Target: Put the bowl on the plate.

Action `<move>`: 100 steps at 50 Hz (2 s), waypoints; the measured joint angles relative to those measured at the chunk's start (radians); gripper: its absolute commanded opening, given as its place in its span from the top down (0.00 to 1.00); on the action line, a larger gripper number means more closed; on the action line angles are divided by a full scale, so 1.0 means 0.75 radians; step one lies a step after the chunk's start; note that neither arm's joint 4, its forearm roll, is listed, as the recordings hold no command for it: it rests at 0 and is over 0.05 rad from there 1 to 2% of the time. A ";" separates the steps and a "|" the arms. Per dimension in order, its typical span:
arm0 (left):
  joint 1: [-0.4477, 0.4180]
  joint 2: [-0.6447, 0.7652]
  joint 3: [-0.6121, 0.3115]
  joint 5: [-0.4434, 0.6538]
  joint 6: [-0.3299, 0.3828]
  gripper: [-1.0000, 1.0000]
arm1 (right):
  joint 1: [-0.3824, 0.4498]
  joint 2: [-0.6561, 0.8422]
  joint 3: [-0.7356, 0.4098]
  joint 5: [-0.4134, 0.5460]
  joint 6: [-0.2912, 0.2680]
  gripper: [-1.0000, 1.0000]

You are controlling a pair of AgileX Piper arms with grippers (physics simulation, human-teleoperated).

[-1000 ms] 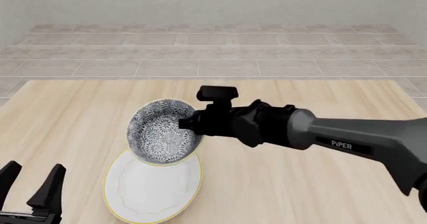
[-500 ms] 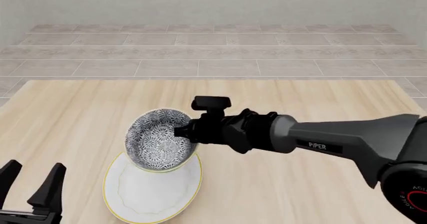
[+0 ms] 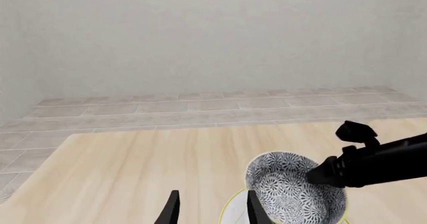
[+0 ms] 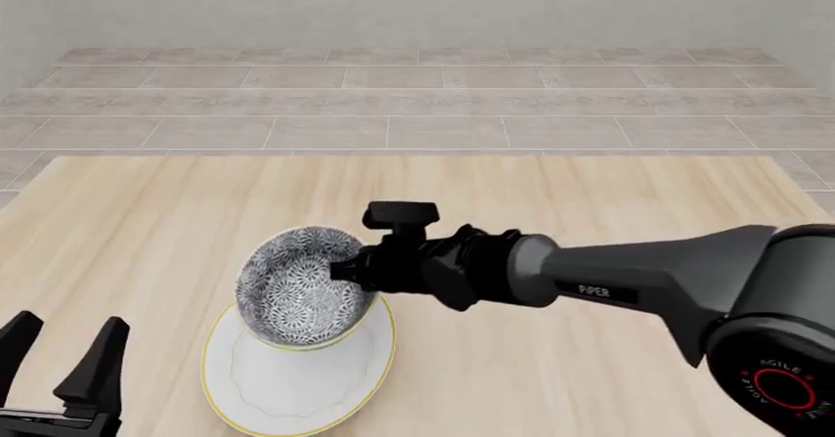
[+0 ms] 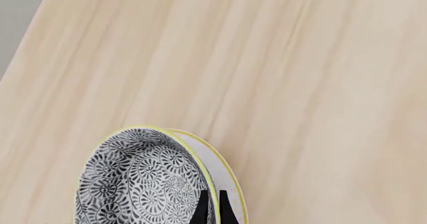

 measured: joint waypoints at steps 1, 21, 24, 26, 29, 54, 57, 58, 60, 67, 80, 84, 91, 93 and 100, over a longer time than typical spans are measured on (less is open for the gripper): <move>0.000 0.000 0.000 0.000 0.000 0.00 | 0.001 0.002 -0.001 0.000 0.000 1.00; -0.003 -0.011 0.001 0.009 -0.002 0.00 | 0.019 0.042 -0.006 -0.013 0.006 1.00; -0.004 -0.013 0.001 0.012 -0.002 0.00 | 0.021 0.047 -0.007 -0.012 0.005 1.00; -0.004 -0.015 0.001 0.014 -0.001 0.00 | 0.022 0.050 -0.008 -0.011 0.004 1.00; -0.005 -0.017 0.001 0.017 -0.001 0.00 | 0.025 0.054 -0.009 -0.010 0.002 1.00; -0.008 -0.045 0.002 0.043 -0.001 0.00 | 0.036 0.068 -0.017 -0.017 0.004 1.00; -0.008 -0.047 0.002 0.045 -0.001 0.00 | 0.038 0.070 -0.017 -0.018 0.004 1.00; -0.008 -0.047 0.002 0.045 -0.001 0.00 | 0.038 0.070 -0.017 -0.019 0.004 1.00; -0.008 -0.048 0.002 0.046 -0.001 0.00 | 0.039 0.071 -0.017 -0.020 0.003 1.00; -0.009 -0.051 0.002 0.048 0.000 0.00 | 0.046 0.072 -0.014 -0.025 -0.004 1.00; -0.009 -0.051 0.002 0.047 0.000 0.00 | 0.062 0.066 -0.002 -0.034 -0.022 1.00; -0.009 -0.050 0.002 0.046 0.000 0.00 | 0.065 0.065 -0.001 -0.036 -0.026 1.00; -0.009 -0.045 0.002 0.042 0.000 0.00 | 0.067 0.066 -0.001 -0.038 -0.030 1.00; -0.009 -0.044 0.003 0.041 0.001 0.00 | 0.067 0.066 -0.002 -0.038 -0.030 1.00; -0.010 -0.041 0.003 0.039 0.001 0.00 | 0.067 0.067 -0.003 -0.038 -0.033 1.00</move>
